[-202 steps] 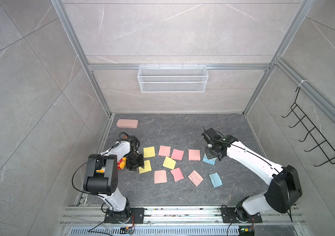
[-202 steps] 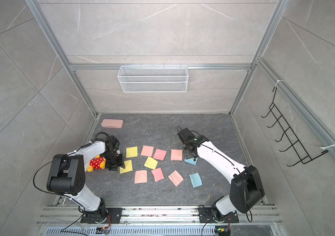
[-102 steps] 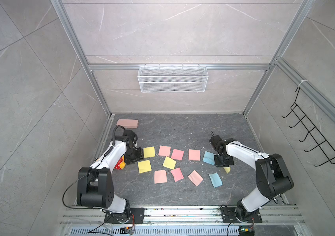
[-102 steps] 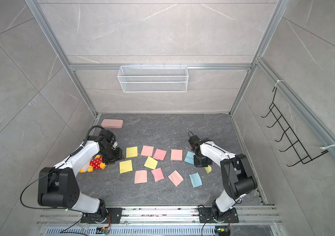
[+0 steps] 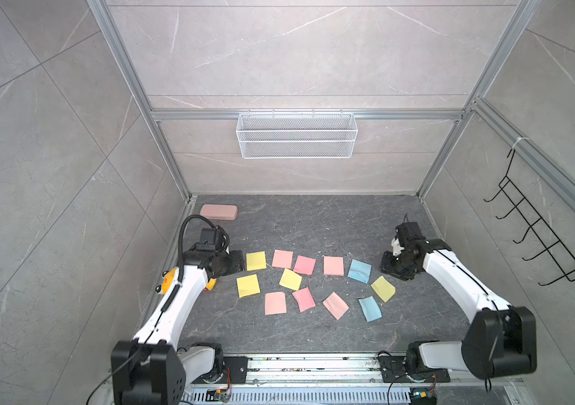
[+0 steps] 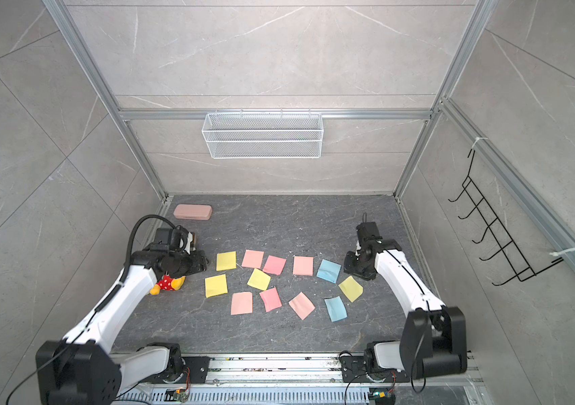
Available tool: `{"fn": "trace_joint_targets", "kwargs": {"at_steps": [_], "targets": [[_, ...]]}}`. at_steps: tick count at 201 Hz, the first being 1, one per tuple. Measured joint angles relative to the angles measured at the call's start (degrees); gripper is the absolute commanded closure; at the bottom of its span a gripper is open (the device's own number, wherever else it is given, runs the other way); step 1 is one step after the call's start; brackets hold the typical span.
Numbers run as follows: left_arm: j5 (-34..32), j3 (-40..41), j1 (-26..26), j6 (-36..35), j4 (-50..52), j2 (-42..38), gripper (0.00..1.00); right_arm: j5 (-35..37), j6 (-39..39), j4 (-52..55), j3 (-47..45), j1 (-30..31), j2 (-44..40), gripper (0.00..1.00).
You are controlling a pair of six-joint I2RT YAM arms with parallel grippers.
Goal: Tear off pages from different memo pads
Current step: Reset both arms
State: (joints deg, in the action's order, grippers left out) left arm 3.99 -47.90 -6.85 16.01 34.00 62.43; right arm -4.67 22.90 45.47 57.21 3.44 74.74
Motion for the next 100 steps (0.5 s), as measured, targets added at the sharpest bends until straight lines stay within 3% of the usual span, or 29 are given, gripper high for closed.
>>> {"fn": "trace_joint_targets", "kwargs": {"at_steps": [19, 36, 67, 82, 100], "targets": [[-6.1, 10.7, -1.1, -1.3, -11.7, -8.6, 0.00, 5.4, 0.3, -10.4, -2.9, -1.0, -4.8, 0.44], [-13.5, 17.3, -1.7, -2.1, -20.3, -10.3, 0.00, 11.3, -0.4, -20.9, -8.4, -0.9, -5.6, 0.42], [-28.3, 24.8, -1.7, -3.3, -36.6, -4.0, 0.00, 23.1, -0.5, -40.4, -23.0, -1.1, -3.9, 0.41], [-31.6, 27.7, -1.7, -4.3, -42.4, -1.0, 0.00, 25.6, -2.9, -48.4, -31.1, -1.2, -5.2, 0.41], [-33.2, 30.6, -1.7, -5.8, -49.2, 1.6, 0.00, 27.0, -5.2, -54.7, -34.6, -1.2, -4.3, 0.42]]}}
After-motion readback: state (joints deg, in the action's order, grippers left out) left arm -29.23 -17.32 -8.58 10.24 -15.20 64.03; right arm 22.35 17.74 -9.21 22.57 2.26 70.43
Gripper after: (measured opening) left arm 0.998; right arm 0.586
